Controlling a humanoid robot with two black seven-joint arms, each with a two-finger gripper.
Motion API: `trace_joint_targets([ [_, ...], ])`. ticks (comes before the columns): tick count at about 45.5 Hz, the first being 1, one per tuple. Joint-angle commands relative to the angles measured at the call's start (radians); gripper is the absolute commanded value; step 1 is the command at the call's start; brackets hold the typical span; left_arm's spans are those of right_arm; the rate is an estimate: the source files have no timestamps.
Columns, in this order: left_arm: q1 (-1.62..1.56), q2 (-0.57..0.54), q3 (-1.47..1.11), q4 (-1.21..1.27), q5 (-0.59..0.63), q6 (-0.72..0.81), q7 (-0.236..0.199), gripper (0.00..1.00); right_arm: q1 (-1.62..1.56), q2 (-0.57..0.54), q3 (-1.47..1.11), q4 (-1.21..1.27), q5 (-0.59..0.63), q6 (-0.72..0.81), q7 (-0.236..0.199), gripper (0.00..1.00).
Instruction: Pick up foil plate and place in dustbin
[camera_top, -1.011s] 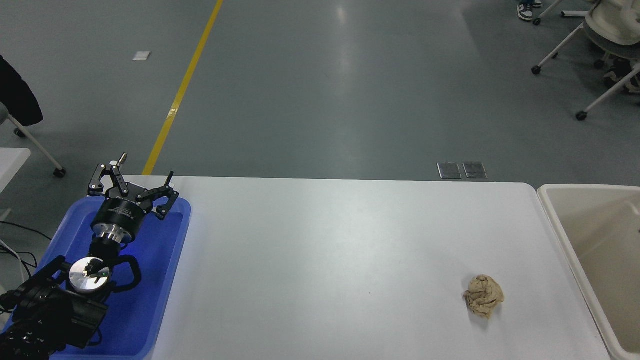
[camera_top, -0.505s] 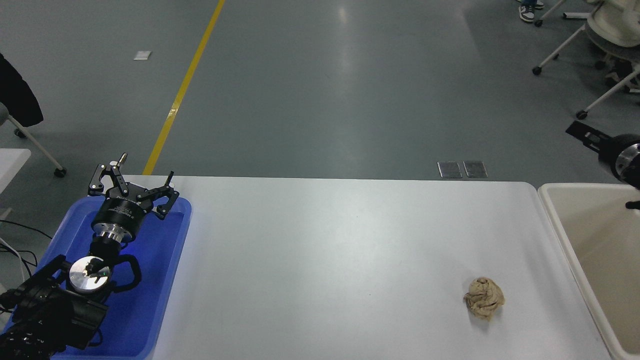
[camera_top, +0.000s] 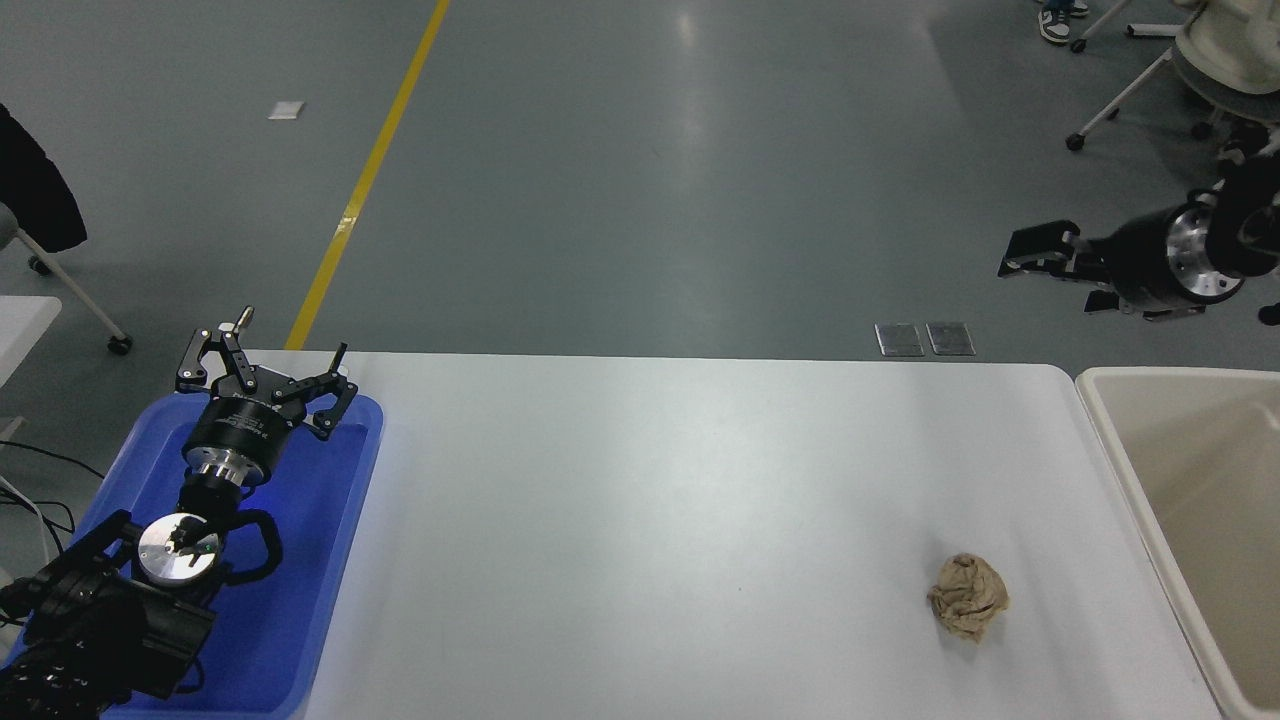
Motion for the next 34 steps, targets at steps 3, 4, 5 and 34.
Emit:
trace_joint_targets([
  [3, 0.0, 0.0, 0.0, -0.001, 0.0, 0.001, 0.001, 1.0, 0.196, -0.017, -0.11, 0.116, -0.096, 0.226, -0.001, 1.0],
  [4, 0.0, 0.0, 0.0, 0.0, 0.0, 0.0, -0.001, 1.0, 0.206, -0.017, -0.115, 0.122, -0.101, 0.226, -0.002, 1.0],
  [5, 0.0, 0.0, 0.0, -0.001, 0.0, 0.0, -0.001, 1.0, 0.212, -0.017, -0.119, 0.131, -0.102, 0.226, -0.001, 1.0],
  [34, 0.0, 0.0, 0.0, -0.001, 0.0, 0.0, -0.001, 1.0, 0.299, 0.043, -0.149, 0.238, -0.117, 0.226, -0.035, 1.0],
])
